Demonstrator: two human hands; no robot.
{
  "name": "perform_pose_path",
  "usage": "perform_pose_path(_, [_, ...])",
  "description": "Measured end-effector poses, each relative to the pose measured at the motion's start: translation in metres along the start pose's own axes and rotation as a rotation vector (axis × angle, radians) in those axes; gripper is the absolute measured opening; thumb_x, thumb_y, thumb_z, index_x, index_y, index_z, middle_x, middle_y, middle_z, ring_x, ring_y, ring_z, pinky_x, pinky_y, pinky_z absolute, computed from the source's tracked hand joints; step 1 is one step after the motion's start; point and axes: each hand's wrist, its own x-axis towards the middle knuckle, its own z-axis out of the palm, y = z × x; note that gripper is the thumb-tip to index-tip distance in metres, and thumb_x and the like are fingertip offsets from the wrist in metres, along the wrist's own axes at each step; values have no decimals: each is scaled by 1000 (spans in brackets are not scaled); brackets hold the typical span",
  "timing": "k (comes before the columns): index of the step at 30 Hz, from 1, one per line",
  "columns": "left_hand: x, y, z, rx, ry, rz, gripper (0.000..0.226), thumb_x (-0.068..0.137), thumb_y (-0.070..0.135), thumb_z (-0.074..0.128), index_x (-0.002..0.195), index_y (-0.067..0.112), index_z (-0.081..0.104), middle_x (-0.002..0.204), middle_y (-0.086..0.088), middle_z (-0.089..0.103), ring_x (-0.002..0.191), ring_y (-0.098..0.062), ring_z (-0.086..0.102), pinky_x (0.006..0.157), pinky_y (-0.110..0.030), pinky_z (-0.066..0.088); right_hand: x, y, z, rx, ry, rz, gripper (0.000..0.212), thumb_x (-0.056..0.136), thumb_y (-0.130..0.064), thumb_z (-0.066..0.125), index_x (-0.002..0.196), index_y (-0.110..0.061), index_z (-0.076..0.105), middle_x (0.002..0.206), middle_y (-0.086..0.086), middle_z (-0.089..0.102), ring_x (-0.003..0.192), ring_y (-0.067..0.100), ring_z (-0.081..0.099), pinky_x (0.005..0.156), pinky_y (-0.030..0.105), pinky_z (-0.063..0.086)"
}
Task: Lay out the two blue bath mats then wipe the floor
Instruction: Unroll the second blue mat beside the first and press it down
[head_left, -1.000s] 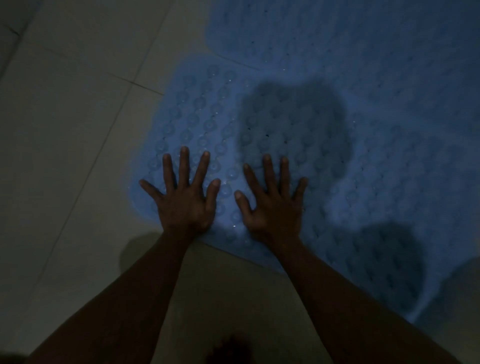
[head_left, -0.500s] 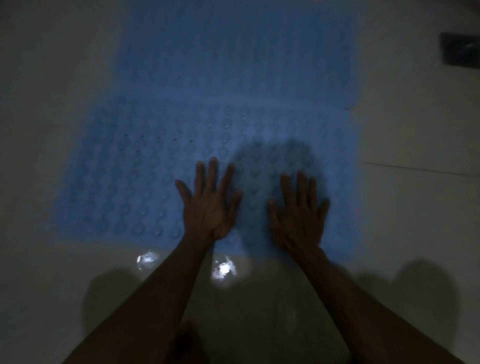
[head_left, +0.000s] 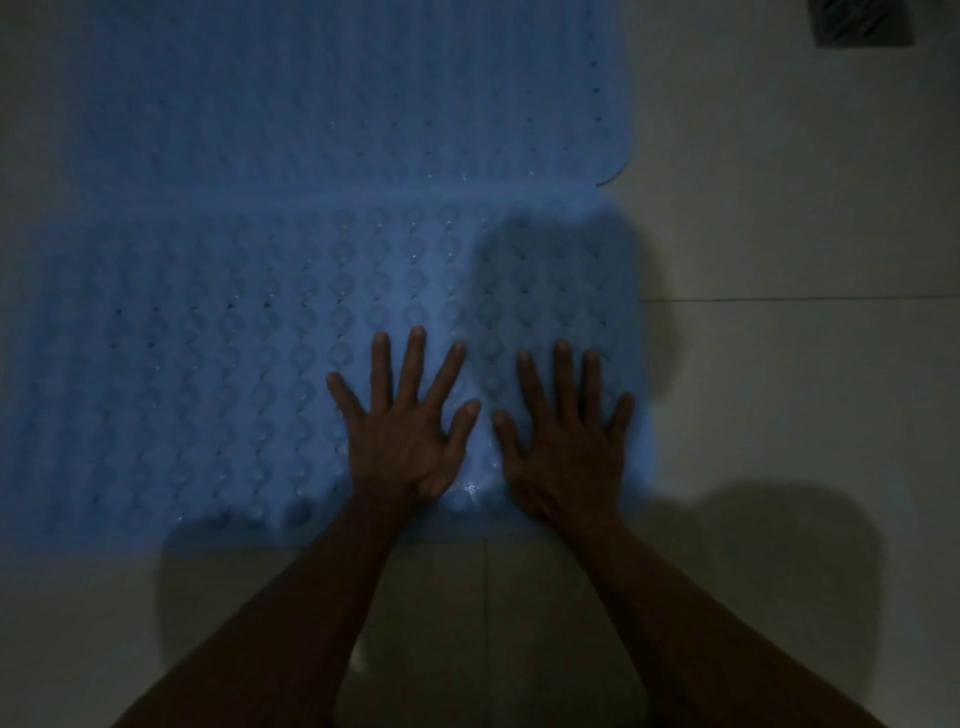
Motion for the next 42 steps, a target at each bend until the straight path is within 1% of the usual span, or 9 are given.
perform_pose_path(8, [0, 3, -11, -50, -88, -7, 63, 99, 68, 10, 152, 51, -19, 166, 4, -22, 150, -27, -28, 113, -72, -11, 0, -1, -1, 27, 26, -7, 68, 97, -65, 35, 158, -36, 26, 169, 3, 15, 156, 32, 8, 117, 67, 8])
perform_pose_path(10, [4, 2, -18, -38, -91, 3, 63, 98, 70, 10, 154, 51, -10, 169, 0, -8, 154, -31, -14, 114, -73, -5, 5, -4, -7, 53, 34, 5, 65, 94, -63, 39, 153, -35, 38, 165, 6, 28, 152, 35, 21, 116, 68, 12])
perform_pose_path(13, [19, 3, -34, -29, 53, 13, 64, 97, 70, 21, 155, 43, 20, 159, -5, 28, 145, -33, 22, 112, -69, 16, 29, -10, -27, 79, 96, 49, 60, 91, -61, 45, 143, -30, 52, 150, 8, 47, 140, 35, 39, 115, 65, 19])
perform_pose_path(15, [37, 2, -41, -72, 97, -18, 65, 96, 70, 24, 155, 43, 22, 162, -5, 25, 147, -34, 20, 115, -67, 14, 54, -12, -39, 125, 107, 68, 62, 93, -61, 44, 148, -32, 45, 155, 7, 40, 143, 34, 33, 117, 65, 16])
perform_pose_path(20, [109, -10, -54, -125, 88, -17, 67, 96, 72, 18, 157, 47, 6, 169, 2, -4, 154, -33, -9, 116, -70, -4, 130, -10, -46, 175, -10, 11, 71, 98, -65, 31, 159, -40, 9, 170, 1, -3, 156, 29, -4, 120, 64, 0])
perform_pose_path(23, [145, -17, -49, -105, 52, -25, 66, 95, 75, 14, 155, 51, -2, 168, 4, -12, 153, -33, -17, 114, -72, -8, 160, -8, -34, 139, -64, -18, 71, 98, -68, 25, 159, -43, -1, 169, -4, -12, 155, 27, -13, 120, 66, -3])
perform_pose_path(33, [156, -18, -37, -48, 26, -20, 72, 93, 80, 14, 154, 51, -10, 168, 5, -15, 152, -33, -21, 111, -76, -6, 162, -8, -18, 21, -15, 4, 73, 96, -73, 24, 159, -43, 3, 170, -4, -6, 156, 26, -7, 118, 68, 6])
perform_pose_path(38, [158, -18, -39, -28, 23, -3, 72, 94, 78, 16, 156, 48, -6, 168, 5, -14, 153, -34, -18, 110, -78, 0, 162, -8, -17, -41, 63, -2, 73, 97, -72, 31, 159, -38, 18, 170, 1, 7, 157, 26, 3, 117, 68, 14])
perform_pose_path(42, [158, -20, -39, 2, 72, 27, 69, 97, 74, 19, 158, 44, 8, 169, -1, 0, 154, -37, -6, 110, -77, 5, 163, -7, -17, -55, 44, -14, 73, 96, -72, 33, 159, -37, 20, 169, 2, 9, 156, 27, 4, 117, 66, 13])
